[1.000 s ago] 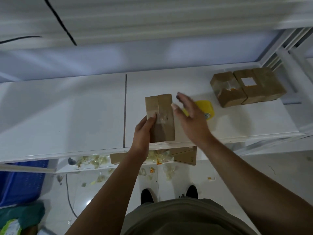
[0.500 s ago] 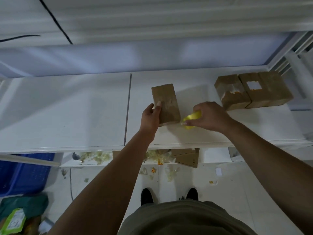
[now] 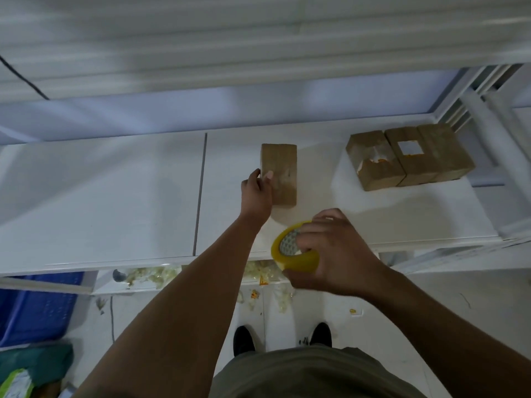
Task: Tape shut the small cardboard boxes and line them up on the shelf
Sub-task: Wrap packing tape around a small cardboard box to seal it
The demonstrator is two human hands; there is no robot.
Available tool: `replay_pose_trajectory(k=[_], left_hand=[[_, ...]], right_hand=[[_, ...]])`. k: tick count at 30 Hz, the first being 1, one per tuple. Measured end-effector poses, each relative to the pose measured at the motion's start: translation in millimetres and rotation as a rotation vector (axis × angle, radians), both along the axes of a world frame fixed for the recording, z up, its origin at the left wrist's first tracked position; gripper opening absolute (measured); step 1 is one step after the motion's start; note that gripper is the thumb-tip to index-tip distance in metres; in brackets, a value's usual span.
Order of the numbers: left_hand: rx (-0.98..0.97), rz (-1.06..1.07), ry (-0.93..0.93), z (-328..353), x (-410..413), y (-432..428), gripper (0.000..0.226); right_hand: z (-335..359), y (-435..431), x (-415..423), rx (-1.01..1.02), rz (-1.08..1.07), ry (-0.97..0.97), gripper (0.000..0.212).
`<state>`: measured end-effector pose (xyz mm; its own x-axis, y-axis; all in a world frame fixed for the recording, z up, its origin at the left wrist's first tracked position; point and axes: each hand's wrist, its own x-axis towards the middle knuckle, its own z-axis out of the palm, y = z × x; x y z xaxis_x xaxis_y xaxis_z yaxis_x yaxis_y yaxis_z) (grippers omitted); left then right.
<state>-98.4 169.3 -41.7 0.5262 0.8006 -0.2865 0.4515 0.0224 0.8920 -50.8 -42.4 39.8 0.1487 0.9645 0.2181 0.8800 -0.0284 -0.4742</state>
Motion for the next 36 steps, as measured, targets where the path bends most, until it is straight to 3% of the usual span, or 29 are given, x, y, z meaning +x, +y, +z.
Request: replay_pose_trajectory(k=[6,10,14,20,23,26,30,31,33,36], left_hand=[[0.052,0.014,0.009,3,-3,-5,0.056],[0.206,-0.064,-0.013,3,-11,-28,0.050],[0.324,-0.052,0.116,-5,-14,-53,0.052],[0.250,0.017,0.236,-8,-30,-81,0.054],[0.242,0.145,0.003,2,-45,-80,0.043],[-0.028,0.291,-0.353,24,-49,-73,0.041],[-0.940,0.087,-0.520,58,-30,-83,0.071],[-1.078,-0.018,-0.542,64,-27,-90,0.079],[-1.194,-0.112,-0.626,73,-23,-98,0.084],[-1.235,-0.107,-0.733,77,-26,-95,0.068]], right_hand=[[45,-28,18,0.028,-0.030,0.078,0.044],[66,-30,49,0.001,-0.116,0.195,0.051],[72,-26,64,0.017,-0.191,0.276,0.051],[76,-18,72,0.036,-0.206,0.361,0.050],[81,-17,79,0.059,-0.231,0.487,0.048],[86,-15,85,0.086,-0.200,0.683,0.039],[84,-15,88,0.230,-0.174,1.167,0.038],[82,-15,89,0.266,-0.196,1.242,0.040],[80,-15,92,0.318,-0.272,1.323,0.048],[80,-19,97,0.331,-0.286,1.298,0.044]])
